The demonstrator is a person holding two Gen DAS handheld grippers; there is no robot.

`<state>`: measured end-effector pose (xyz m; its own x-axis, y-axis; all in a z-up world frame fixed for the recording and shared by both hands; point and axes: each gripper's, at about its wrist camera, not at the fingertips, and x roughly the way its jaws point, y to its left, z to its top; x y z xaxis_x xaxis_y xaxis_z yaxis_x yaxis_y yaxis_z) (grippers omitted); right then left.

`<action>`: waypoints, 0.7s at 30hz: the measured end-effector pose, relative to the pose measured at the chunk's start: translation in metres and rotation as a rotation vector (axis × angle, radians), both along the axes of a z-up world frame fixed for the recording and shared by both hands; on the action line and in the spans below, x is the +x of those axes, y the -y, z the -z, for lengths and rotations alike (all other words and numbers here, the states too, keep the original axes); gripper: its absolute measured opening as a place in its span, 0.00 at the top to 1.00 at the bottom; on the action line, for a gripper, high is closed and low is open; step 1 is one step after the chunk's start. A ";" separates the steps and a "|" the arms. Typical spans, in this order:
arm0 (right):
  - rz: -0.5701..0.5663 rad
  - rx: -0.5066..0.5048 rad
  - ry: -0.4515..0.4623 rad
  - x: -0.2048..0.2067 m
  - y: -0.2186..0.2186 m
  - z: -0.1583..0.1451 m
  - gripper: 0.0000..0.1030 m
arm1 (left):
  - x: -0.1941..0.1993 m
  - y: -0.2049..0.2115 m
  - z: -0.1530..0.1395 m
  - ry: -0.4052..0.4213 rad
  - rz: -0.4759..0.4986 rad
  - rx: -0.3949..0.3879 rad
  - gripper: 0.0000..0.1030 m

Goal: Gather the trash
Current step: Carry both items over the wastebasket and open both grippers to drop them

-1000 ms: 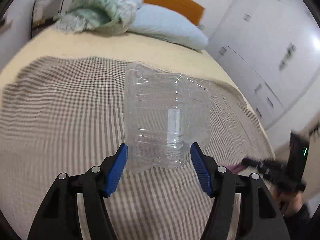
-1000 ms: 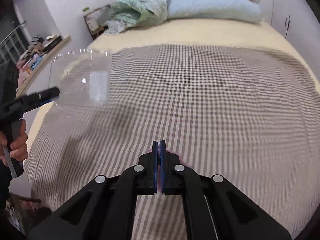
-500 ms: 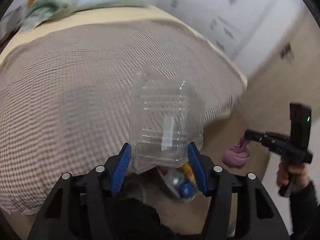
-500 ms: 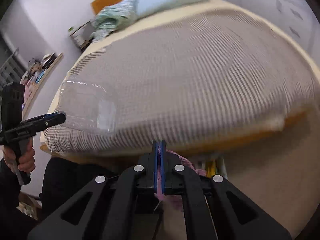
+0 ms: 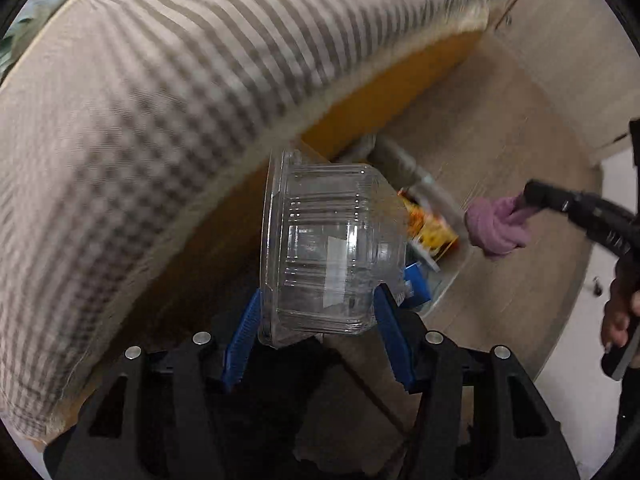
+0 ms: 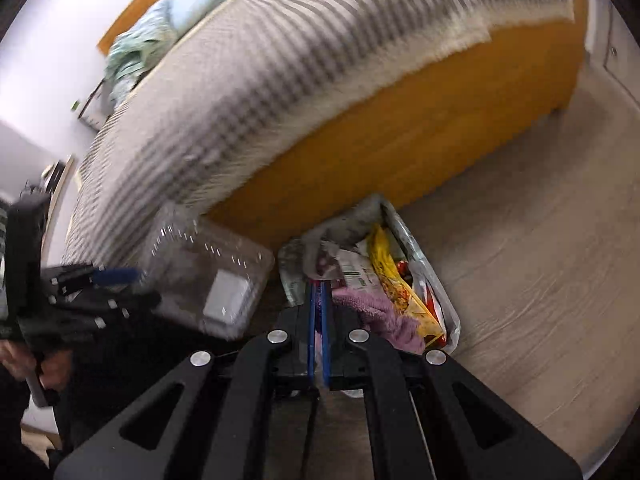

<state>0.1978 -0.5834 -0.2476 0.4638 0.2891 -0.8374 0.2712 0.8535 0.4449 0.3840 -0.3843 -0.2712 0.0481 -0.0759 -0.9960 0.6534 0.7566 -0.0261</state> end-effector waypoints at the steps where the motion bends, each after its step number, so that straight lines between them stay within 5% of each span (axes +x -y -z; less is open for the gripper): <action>1: 0.004 0.009 -0.012 0.004 0.003 0.008 0.98 | 0.002 0.007 0.012 -0.010 0.010 0.024 0.47; 11: 0.024 0.060 -0.057 0.007 0.022 0.044 0.98 | -0.002 0.082 0.103 -0.062 0.139 0.224 0.48; 18: 0.023 0.060 -0.079 0.010 0.026 0.058 0.98 | -0.003 0.110 0.111 0.055 0.170 0.145 0.51; 19: 0.027 0.063 -0.078 0.011 0.027 0.059 0.98 | -0.001 0.110 0.110 0.053 0.150 0.115 0.55; 20: 0.031 0.067 -0.081 0.013 0.028 0.061 0.98 | 0.002 0.110 0.110 0.042 0.121 0.078 0.79; 21: 0.037 0.069 -0.082 0.014 0.029 0.063 0.98 | 0.007 0.109 0.111 0.000 0.077 0.022 0.84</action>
<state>0.2120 -0.6124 -0.3102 0.4059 0.3310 -0.8519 0.3399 0.8106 0.4769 0.3909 -0.4931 -0.3818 0.0431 -0.0575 -0.9974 0.7097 0.7044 -0.0099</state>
